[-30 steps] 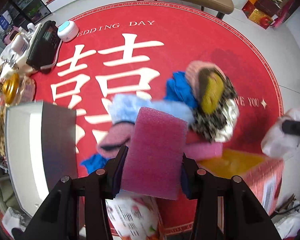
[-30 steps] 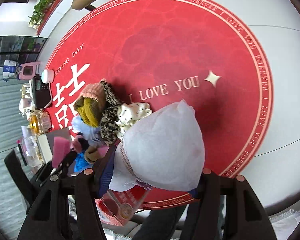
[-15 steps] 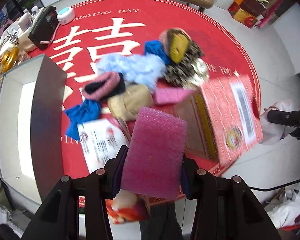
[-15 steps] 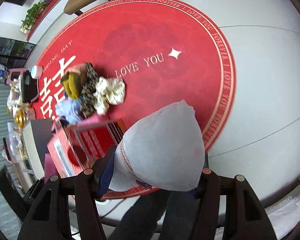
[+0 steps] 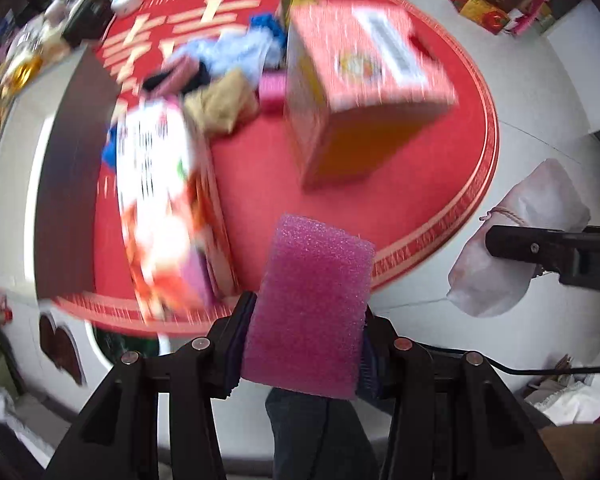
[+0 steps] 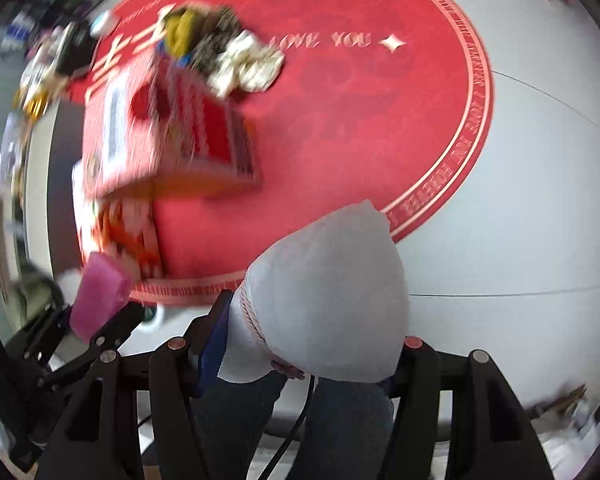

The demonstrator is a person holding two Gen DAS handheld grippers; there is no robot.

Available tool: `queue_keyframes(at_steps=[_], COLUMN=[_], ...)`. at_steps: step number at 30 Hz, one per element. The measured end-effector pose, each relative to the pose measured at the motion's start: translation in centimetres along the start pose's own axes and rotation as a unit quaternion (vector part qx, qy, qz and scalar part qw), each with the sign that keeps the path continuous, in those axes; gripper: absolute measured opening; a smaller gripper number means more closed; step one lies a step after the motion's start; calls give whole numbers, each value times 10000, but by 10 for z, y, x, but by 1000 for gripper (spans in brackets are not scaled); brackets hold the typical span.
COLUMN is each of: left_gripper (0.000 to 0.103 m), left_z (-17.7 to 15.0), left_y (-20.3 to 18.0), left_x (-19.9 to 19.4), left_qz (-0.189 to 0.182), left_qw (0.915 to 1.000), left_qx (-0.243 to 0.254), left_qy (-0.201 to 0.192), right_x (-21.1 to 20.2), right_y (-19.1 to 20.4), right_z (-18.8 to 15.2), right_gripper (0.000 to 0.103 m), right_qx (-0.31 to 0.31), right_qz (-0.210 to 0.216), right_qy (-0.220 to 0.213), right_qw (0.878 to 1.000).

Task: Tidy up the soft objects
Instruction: 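Lift both held items from the pile and carry them toward the white box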

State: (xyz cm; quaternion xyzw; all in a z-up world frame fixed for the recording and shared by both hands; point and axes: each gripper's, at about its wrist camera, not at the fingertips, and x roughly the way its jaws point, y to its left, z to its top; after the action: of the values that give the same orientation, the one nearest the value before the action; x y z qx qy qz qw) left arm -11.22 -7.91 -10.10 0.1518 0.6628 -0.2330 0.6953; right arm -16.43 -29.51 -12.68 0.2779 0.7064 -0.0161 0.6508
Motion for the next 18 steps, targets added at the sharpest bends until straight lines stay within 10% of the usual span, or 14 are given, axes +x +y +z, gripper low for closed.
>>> queue_keyframes(at_steps=[18], left_gripper=[48], left_z=[-99], left_y=[67], left_x=[-48], left_qz=[539], left_qw=[9911], left_qx=[-1207], left_qy=[146], right_x=[16], right_y=[146], right_z=[-79], right_gripper=[63], right_qx=[-2072], right_qz=[717], right_qy=[600], right_qw=[9738])
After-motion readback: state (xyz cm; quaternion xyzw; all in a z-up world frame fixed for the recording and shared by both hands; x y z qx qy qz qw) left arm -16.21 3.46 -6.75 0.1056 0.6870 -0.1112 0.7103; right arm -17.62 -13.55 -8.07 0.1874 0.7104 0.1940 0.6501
